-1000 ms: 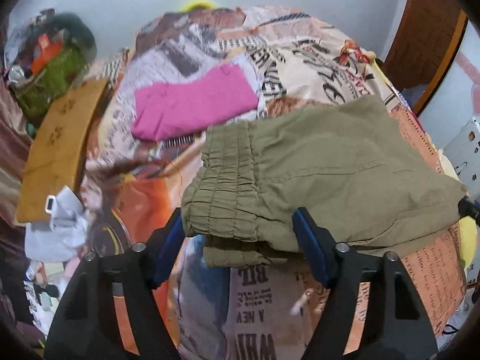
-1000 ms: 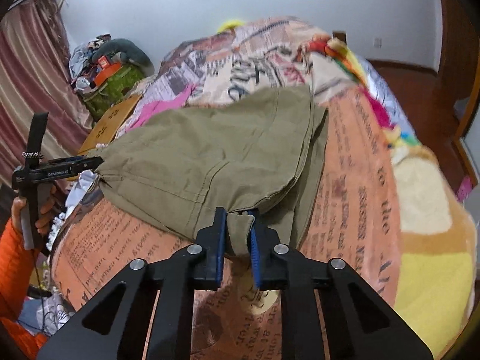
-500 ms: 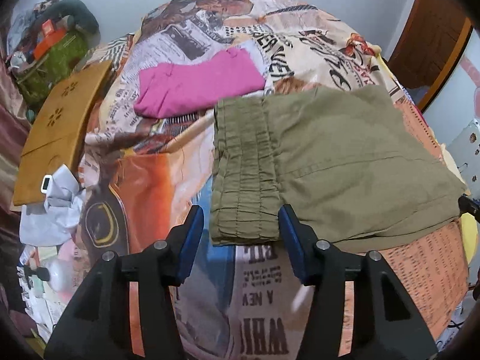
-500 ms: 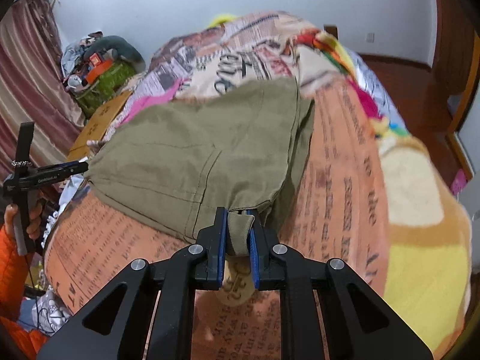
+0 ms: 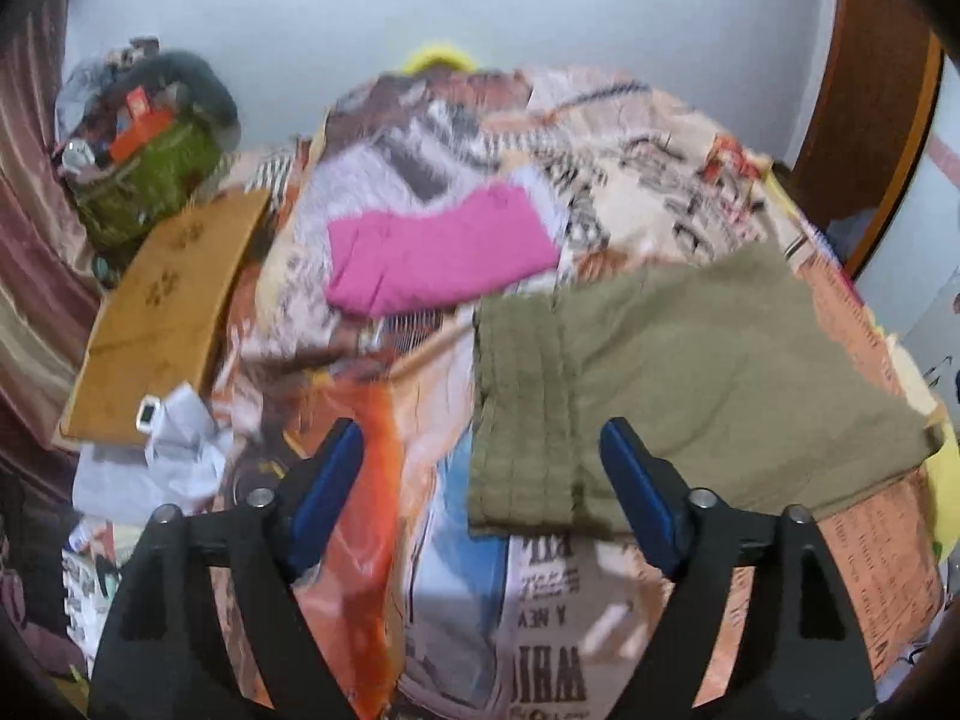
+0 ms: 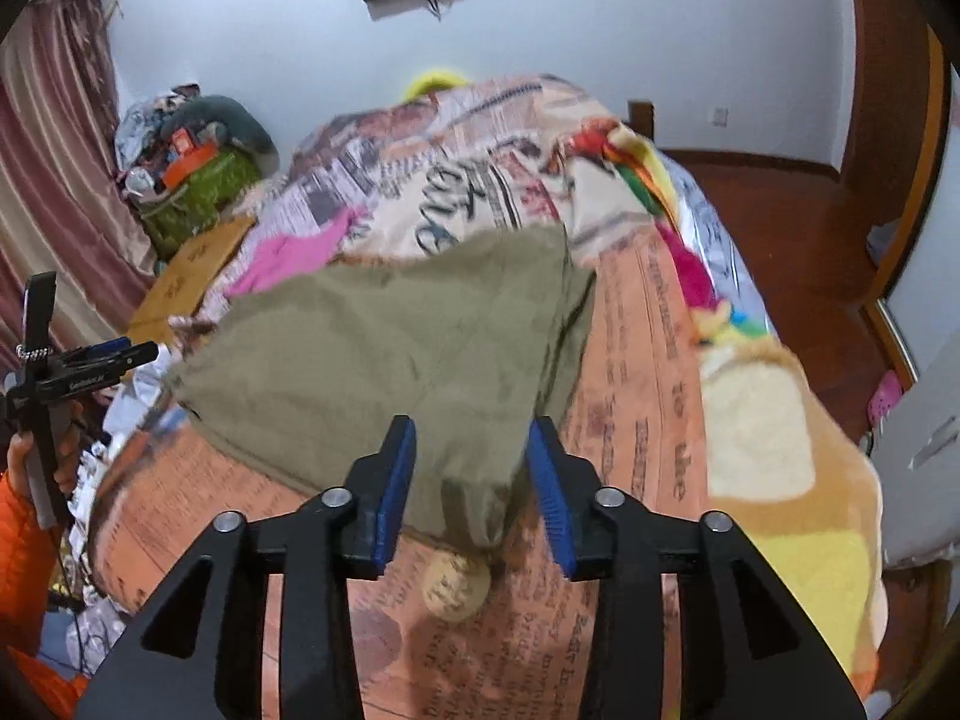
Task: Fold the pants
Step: 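Open both tools and release the folded pants onto the bed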
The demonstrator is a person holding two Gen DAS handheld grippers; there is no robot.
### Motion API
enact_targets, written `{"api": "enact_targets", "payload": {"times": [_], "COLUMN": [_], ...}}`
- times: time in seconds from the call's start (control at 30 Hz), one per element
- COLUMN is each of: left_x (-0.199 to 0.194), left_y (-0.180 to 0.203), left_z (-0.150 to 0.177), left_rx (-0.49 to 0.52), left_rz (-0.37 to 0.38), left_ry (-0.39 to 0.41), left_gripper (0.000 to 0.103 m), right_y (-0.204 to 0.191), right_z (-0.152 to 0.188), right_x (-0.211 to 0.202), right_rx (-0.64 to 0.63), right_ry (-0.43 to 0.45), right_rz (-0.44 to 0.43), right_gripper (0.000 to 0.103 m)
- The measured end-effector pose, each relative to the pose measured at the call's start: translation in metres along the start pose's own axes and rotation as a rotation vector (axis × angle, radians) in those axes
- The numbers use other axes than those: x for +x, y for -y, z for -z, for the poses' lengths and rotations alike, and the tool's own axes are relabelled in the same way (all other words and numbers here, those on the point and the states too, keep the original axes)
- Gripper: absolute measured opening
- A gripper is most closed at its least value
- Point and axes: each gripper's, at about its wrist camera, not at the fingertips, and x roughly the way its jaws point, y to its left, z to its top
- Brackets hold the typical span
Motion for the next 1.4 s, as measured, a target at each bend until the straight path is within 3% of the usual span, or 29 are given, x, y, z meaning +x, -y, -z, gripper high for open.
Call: {"api": "enact_targets", "payload": {"times": [0.13,0.3,0.47,0.63,0.73,1.23,1.4], "left_x": [-0.004,0.015,0.04,0.071,0.076,0.063,0.06], "left_y": [0.014,0.044,0.069,0.085,0.078,0.042,0.043], "left_z": [-0.015,-0.024,-0.019,0.0,0.011,0.029,0.03], "left_rx": [0.032,0.07,0.104,0.181,0.174,0.093,0.099], "left_rz": [0.034,0.092,0.134,0.11,0.105,0.091,0.073], "left_ry": [0.028,-0.004,-0.082,-0.197,-0.196,-0.186,-0.18], "left_gripper": [0.091,0.092,0.092,0.094,0.103,0.103,0.103], "right_y": [-0.018,-0.044,-0.057,-0.058,-0.054,-0.019,-0.013], "right_z": [-0.011,-0.017,-0.017,-0.009,-0.002,0.03,0.035], "right_x": [0.008,0.045,0.08,0.104,0.106,0.071,0.064], "right_rx": [-0.006,-0.027,-0.025,-0.031,-0.039,-0.015,0.022], "right_ry": [0.023,-0.03,-0.113,-0.188,-0.217,-0.222,-0.221], "right_rz": [-0.073,-0.132,-0.145,-0.12,-0.115,-0.072,-0.074], "right_gripper": [0.04,0.043,0.043,0.043,0.043,0.043,0.049]}}
